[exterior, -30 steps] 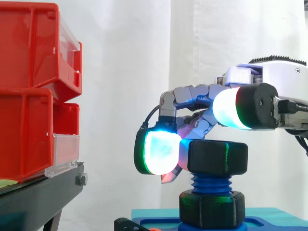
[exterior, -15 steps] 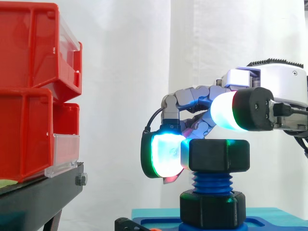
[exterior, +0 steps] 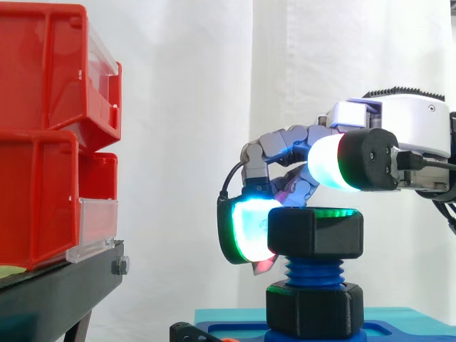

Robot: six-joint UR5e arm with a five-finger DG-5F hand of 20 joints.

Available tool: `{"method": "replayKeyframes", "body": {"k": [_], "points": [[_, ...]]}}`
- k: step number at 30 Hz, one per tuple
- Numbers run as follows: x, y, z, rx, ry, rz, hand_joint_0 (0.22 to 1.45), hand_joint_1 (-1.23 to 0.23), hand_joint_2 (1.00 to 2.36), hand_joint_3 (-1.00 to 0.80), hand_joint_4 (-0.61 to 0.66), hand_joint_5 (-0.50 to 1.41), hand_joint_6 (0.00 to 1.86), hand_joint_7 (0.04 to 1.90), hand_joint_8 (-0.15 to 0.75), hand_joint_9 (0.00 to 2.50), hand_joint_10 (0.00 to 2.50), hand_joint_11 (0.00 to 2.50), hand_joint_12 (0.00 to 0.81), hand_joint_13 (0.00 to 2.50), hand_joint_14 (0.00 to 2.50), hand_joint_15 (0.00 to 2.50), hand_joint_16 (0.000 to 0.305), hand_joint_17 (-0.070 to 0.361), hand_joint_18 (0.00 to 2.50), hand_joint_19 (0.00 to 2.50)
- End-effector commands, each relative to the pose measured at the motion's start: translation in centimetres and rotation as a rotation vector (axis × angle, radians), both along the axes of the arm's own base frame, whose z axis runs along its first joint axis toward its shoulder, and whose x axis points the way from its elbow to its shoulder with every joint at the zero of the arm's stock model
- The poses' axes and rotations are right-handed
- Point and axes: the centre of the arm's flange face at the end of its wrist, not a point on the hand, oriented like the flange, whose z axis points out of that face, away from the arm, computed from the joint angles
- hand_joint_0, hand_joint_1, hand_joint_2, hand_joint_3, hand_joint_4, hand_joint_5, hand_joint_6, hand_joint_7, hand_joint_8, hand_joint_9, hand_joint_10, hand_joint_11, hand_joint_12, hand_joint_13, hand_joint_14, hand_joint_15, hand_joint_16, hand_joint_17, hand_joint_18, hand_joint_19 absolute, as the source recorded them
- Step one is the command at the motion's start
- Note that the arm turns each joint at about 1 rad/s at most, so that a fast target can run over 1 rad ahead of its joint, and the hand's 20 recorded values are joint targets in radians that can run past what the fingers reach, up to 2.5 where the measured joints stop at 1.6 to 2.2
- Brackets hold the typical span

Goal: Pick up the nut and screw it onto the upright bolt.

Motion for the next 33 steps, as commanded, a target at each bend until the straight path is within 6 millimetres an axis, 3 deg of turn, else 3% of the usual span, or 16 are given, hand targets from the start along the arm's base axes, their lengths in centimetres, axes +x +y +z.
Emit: {"method": "replayKeyframes", "body": {"k": [1, 16, 24, 25, 26, 28, 29, 33], "points": [[0.0, -0.3, 0.2, 0.0, -0.006, -0.003, 0.54, -0.19, 1.0, -0.5, 0.08, 0.0, 0.71, 1.31, 0.267, 1.04, 0.0, 0.0, 0.159, 0.9, 0.0, 0.0, 0.015, 0.033, 0.62, 0.07], [0.3, -1.3, 0.9, -0.005, -0.076, 0.011, 0.55, -0.26, 1.0, -0.5, 0.05, 0.01, 0.79, 1.15, 0.237, 1.38, 0.0, 0.03, 0.12, 1.2, 0.0, 0.12, 0.009, 0.02, 0.85, 0.22], [0.1, -2.4, 0.9, -0.011, -0.082, 0.018, 0.55, -0.23, 1.0, -0.5, 0.05, 0.01, 0.79, 1.14, 0.224, 1.66, 0.01, 0.31, 0.114, 1.29, 0.01, 0.15, 0.009, 0.019, 0.91, 0.27], [0.2, -2.4, 1.0, -0.011, -0.085, 0.02, 0.54, -0.21, 1.0, -0.5, 0.06, 0.02, 0.73, 1.22, 0.229, 1.65, 0.01, 0.3, 0.124, 1.25, 0.01, 0.12, 0.01, 0.022, 0.89, 0.26], [0.2, -2.6, 1.0, -0.012, -0.09, 0.02, 0.54, -0.2, 1.0, -0.5, 0.07, 0.03, 0.61, 1.47, 0.242, 1.56, 0.01, 0.27, 0.142, 1.15, 0.0, 0.08, 0.012, 0.027, 0.83, 0.26], [0.2, -2.6, 1.1, -0.013, -0.098, 0.023, 0.54, -0.2, 1.0, -0.5, 0.11, 0.04, 0.5, 1.65, 0.239, 1.51, 0.01, 0.26, 0.146, 1.1, 0.0, 0.07, 0.014, 0.031, 0.8, 0.25], [0.2, -2.6, 1.2, -0.013, -0.104, 0.024, 0.53, -0.19, 1.0, -0.5, 0.15, 0.01, 0.5, 1.51, 0.243, 1.46, 0.01, 0.24, 0.156, 1.06, 0.0, 0.05, 0.016, 0.036, 0.77, 0.26], [0.5, -2.6, 1.8, -0.02, -0.147, 0.046, 0.53, -0.18, 1.0, -0.5, 0.21, -0.01, 0.51, 1.25, 0.239, 1.37, 0.01, 0.22, 0.163, 1.0, 0.0, 0.05, 0.019, 0.044, 0.74, 0.28]]}}
